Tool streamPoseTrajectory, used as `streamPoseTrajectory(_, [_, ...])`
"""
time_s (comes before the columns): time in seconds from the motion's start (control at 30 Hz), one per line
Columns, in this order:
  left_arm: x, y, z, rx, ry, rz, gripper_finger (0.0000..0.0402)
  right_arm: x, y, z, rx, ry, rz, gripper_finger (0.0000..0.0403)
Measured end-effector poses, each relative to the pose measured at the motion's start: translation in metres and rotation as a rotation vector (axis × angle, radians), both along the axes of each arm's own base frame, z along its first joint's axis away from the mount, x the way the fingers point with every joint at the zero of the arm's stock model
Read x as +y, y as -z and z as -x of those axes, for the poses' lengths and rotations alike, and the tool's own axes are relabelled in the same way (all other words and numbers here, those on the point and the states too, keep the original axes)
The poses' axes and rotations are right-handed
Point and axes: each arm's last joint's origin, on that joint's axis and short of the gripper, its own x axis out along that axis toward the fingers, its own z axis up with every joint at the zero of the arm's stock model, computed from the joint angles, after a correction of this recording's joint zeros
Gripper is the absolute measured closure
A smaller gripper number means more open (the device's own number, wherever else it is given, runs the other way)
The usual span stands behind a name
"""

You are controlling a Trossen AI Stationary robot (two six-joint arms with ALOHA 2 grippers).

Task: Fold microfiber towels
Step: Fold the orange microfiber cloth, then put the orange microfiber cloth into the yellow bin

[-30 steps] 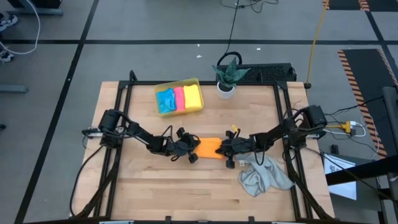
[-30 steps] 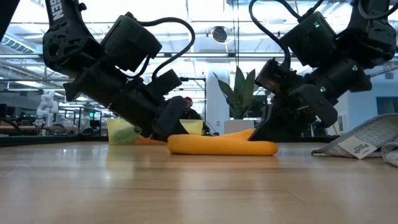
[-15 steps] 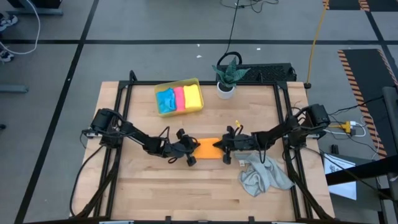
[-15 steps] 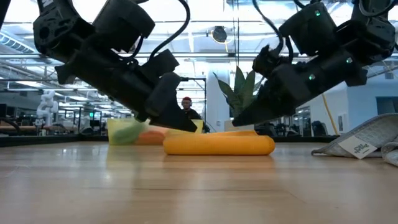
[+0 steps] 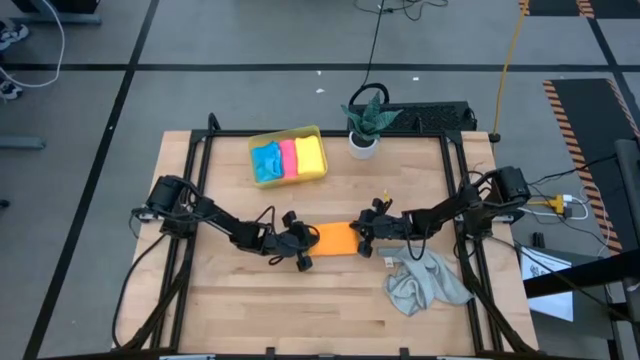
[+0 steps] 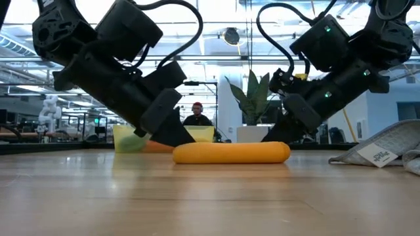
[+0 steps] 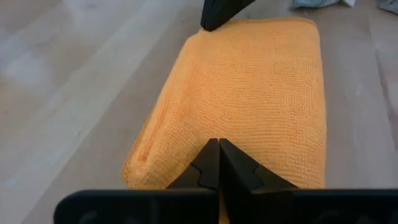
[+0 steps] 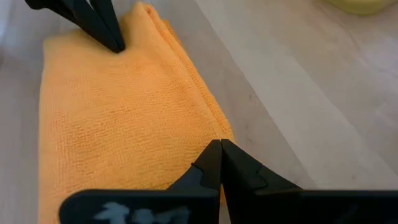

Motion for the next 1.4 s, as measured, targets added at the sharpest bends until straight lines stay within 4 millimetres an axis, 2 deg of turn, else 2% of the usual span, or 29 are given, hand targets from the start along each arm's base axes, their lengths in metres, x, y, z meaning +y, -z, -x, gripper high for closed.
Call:
streamPoseTrajectory(0.2, [-0.006, -0.004, 0.002, -0.005, 0.02, -0.004, 0.0384, 0.0, 0.001, 0.0, 0.013, -0.009, 0.013, 0.0403])
streamPoseTrajectory(0.37, [-0.012, -0.026, 0.005, -0.061, 0.038, -0.005, 0.0398, 0.0, -0.006, -0.003, -0.05, -0.023, 0.023, 0.0403])
streamPoseTrajectory(0.57, [-0.016, -0.042, 0.004, -0.14, 0.057, -0.002, 0.0383, 0.004, -0.014, -0.007, -0.124, -0.099, -0.036, 0.0403])
streamPoseTrajectory(0.67, [-0.017, -0.038, 0.003, -0.133, 0.071, 0.006, 0.0386, 0.007, -0.015, -0.008, -0.137, -0.183, -0.086, 0.0403])
streamPoseTrajectory(0.8, [-0.017, -0.023, 0.002, -0.079, 0.076, -0.002, 0.0398, 0.007, -0.014, -0.008, -0.13, -0.204, -0.092, 0.0403])
streamPoseTrajectory(0.97, [-0.006, -0.003, 0.0, -0.028, 0.0, -0.004, 0.0384, 0.007, -0.005, -0.008, -0.088, -0.202, -0.088, 0.0403])
streamPoseTrajectory(1.13, [-0.001, 0.0, -0.001, -0.018, -0.02, 0.038, 0.0388, 0.007, 0.007, -0.007, -0.043, -0.2, -0.087, 0.0403])
streamPoseTrajectory(1.23, [-0.002, -0.016, 0.0, -0.057, 0.005, 0.127, 0.0398, 0.007, 0.003, -0.009, -0.071, -0.211, -0.074, 0.0403])
streamPoseTrajectory(1.33, [-0.002, -0.043, 0.004, -0.101, 0.032, 0.165, 0.0394, 0.007, -0.014, -0.01, -0.143, -0.231, -0.048, 0.0403])
streamPoseTrajectory(1.4, [0.0, -0.06, 0.011, -0.1, 0.039, 0.131, 0.0386, 0.007, -0.025, -0.007, -0.155, -0.235, -0.027, 0.0403])
